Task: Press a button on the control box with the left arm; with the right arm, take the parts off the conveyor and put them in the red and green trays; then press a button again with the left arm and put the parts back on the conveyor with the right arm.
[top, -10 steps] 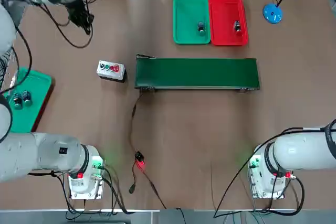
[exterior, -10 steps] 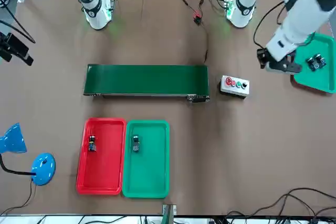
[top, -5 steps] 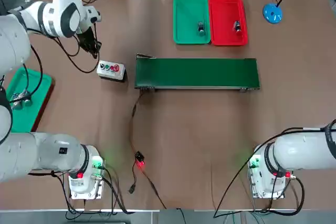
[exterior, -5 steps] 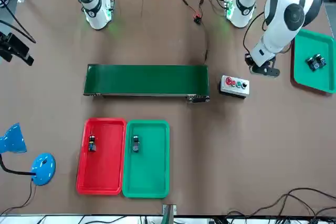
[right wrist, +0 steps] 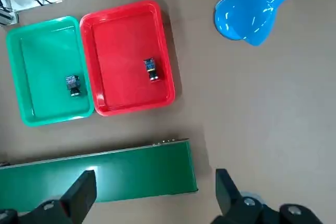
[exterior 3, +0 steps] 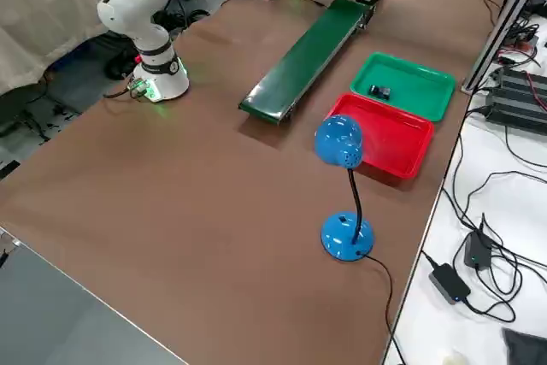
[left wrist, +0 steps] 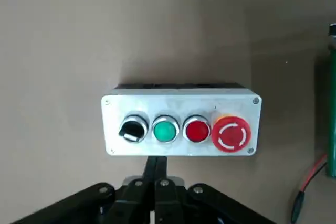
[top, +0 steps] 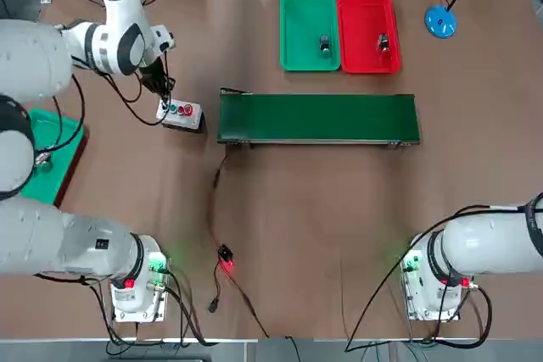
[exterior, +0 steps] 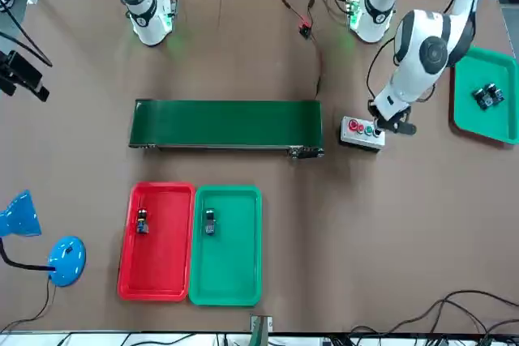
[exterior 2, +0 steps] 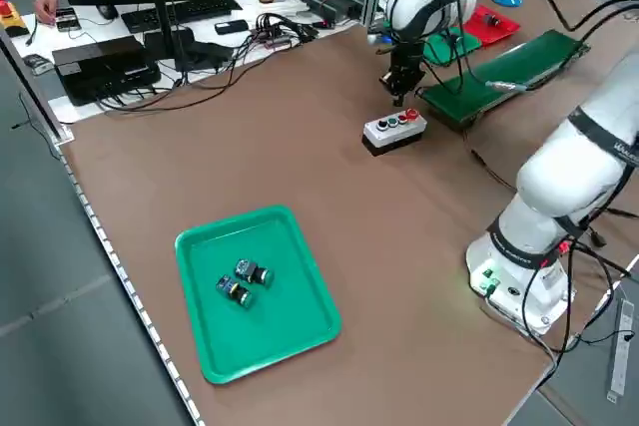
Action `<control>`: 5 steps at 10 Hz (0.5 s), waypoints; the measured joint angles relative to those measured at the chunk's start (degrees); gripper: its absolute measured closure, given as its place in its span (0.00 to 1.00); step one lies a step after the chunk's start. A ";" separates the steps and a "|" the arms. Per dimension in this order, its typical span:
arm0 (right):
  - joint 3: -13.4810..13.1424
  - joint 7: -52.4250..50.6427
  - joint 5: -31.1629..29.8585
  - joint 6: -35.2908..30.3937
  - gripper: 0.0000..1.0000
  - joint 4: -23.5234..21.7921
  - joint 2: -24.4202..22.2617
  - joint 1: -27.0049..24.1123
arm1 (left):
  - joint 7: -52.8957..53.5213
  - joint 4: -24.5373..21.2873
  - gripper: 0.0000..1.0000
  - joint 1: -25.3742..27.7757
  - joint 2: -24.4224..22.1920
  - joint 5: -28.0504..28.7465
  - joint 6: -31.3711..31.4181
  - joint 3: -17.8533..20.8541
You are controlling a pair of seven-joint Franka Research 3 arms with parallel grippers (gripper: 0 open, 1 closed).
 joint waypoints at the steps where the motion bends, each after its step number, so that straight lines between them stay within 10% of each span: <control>1: 0.02 -0.03 0.00 0.00 0.00 0.00 0.00 -0.02 | 0.08 0.09 0.99 0.00 1.19 0.00 0.48 -0.01; 5: 0.08 -0.05 0.00 0.00 0.00 -0.33 0.00 -0.02 | 0.13 0.36 0.98 -0.01 4.89 0.00 2.75 -0.05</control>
